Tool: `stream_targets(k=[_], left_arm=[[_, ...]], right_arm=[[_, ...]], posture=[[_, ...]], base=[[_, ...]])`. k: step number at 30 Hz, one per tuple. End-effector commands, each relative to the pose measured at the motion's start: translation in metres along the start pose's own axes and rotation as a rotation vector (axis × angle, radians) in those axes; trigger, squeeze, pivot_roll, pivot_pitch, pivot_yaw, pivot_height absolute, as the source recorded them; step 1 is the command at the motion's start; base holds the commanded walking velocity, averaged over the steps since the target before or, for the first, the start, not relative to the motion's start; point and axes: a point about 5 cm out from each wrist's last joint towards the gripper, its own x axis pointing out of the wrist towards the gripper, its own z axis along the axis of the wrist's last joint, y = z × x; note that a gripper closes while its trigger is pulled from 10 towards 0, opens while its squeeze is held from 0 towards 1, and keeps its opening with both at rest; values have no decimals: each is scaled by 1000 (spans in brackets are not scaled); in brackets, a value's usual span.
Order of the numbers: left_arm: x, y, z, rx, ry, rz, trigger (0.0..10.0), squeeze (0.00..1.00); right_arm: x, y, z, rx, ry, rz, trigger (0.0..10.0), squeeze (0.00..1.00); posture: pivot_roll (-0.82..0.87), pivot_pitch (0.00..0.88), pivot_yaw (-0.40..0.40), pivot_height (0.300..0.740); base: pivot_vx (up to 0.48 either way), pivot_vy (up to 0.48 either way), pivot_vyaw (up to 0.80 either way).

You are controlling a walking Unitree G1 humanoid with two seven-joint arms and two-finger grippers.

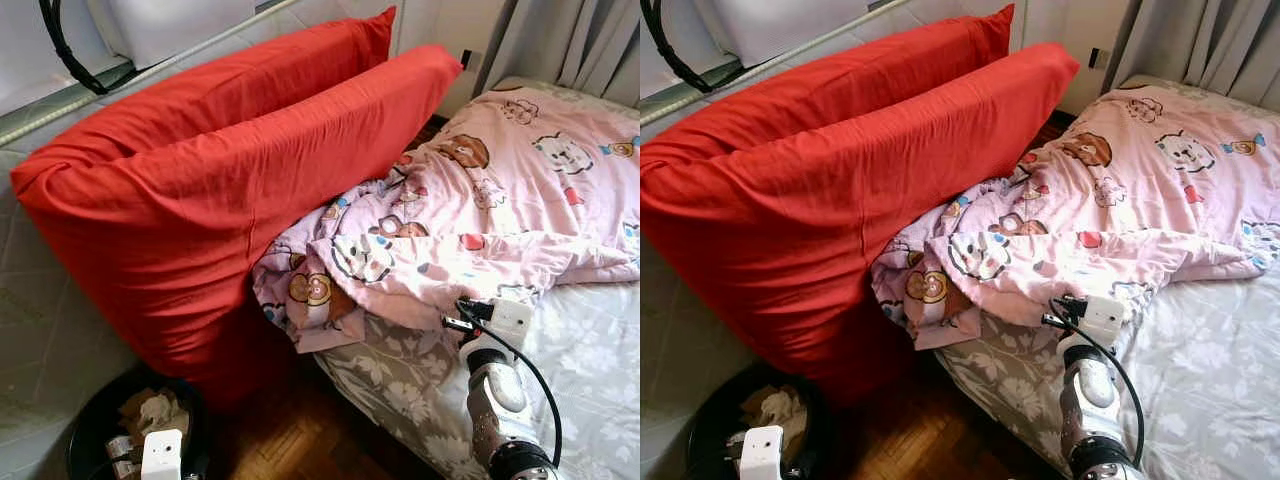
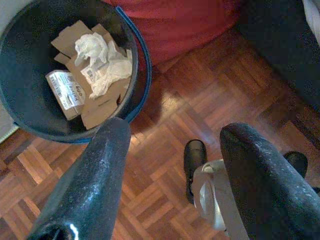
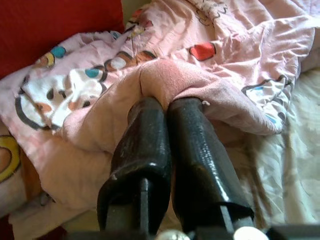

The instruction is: Clean up the room

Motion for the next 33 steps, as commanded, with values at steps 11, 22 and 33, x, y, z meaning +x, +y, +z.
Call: stream_targets(k=[11,22,33], left_arm=[[-4,1,-9,25,31,-9,10000,0],[-3,1,-9,26,34,-5,10000,0],[-2,1,-8,27,37,-5,10000,0]], right_arm=[[0,1,3,-7,-32,4,10000,0],[3,-13,19,-24,-102,-62,10000,0],[9,-28,56,-25,-264,-159,10000,0]], posture=[[13,136,26,740],[16,145,22,740],[12,154,23,740]], base=[[-284,0,0],[-290,0,0],[-291,0,0]])
